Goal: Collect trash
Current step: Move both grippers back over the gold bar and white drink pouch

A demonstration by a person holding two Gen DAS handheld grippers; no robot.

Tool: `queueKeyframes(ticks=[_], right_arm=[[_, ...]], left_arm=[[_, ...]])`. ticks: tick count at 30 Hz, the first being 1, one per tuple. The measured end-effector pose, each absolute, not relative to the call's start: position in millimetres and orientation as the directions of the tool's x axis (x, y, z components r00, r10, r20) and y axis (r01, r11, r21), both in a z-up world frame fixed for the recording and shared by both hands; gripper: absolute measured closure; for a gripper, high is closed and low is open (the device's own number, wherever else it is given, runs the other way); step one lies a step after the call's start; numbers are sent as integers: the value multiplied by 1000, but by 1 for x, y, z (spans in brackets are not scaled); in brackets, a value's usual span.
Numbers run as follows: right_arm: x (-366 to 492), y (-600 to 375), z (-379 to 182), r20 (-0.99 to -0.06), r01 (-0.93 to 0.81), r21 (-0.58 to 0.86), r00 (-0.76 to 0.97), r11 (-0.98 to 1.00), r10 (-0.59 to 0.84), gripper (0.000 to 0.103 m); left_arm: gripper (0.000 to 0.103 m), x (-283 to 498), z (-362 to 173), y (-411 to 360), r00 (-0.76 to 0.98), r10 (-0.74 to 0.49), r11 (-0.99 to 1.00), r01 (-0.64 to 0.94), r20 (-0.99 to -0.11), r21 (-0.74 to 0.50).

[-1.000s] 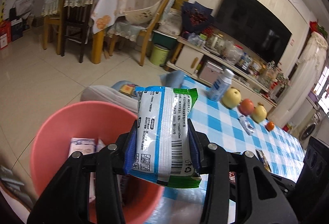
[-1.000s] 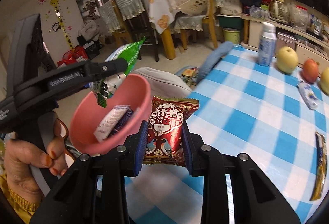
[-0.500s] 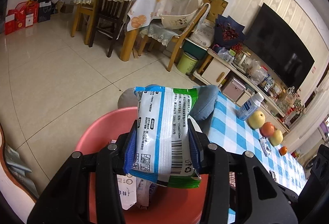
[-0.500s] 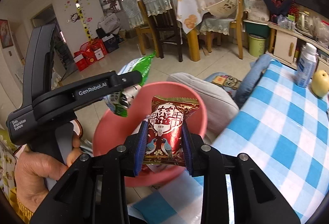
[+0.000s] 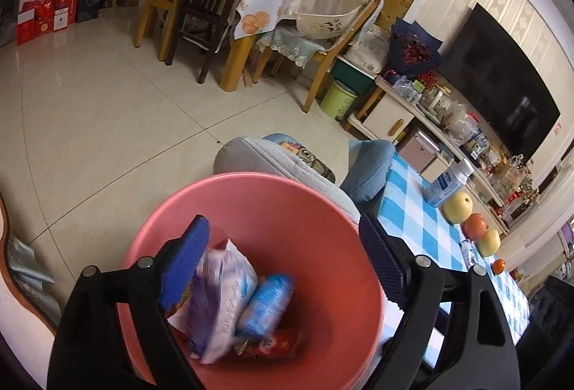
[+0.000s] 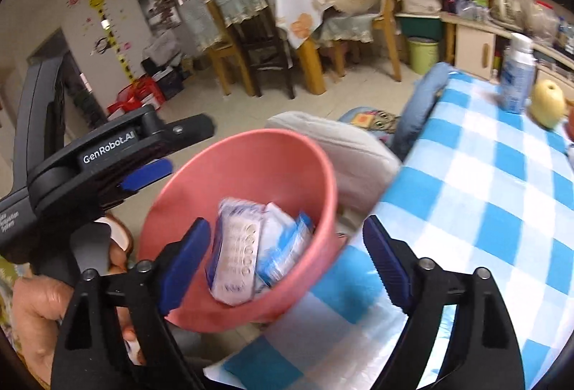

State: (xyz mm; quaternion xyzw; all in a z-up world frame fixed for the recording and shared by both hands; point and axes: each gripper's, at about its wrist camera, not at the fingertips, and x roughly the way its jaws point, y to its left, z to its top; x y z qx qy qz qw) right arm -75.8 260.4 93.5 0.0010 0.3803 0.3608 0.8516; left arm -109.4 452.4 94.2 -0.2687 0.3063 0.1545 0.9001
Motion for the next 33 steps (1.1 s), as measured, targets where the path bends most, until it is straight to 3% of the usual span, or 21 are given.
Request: queueKeyframes(ticks=[2,17,33], right_arm=[[-77,252,94,-646,-596,257,479,761,594,12],[-94,222,93,-639,-594,143,556,792,532,10],[-102,169,95,-646,-537,130,592,833,482,8]], left_arm=[[14,-109,94,452,759,123,809,-450,-639,-379],[13,-96,97,423,773,96,859,-382,-628,-340],[12,-80,96,386,766,77,899,-330,-638,-288]])
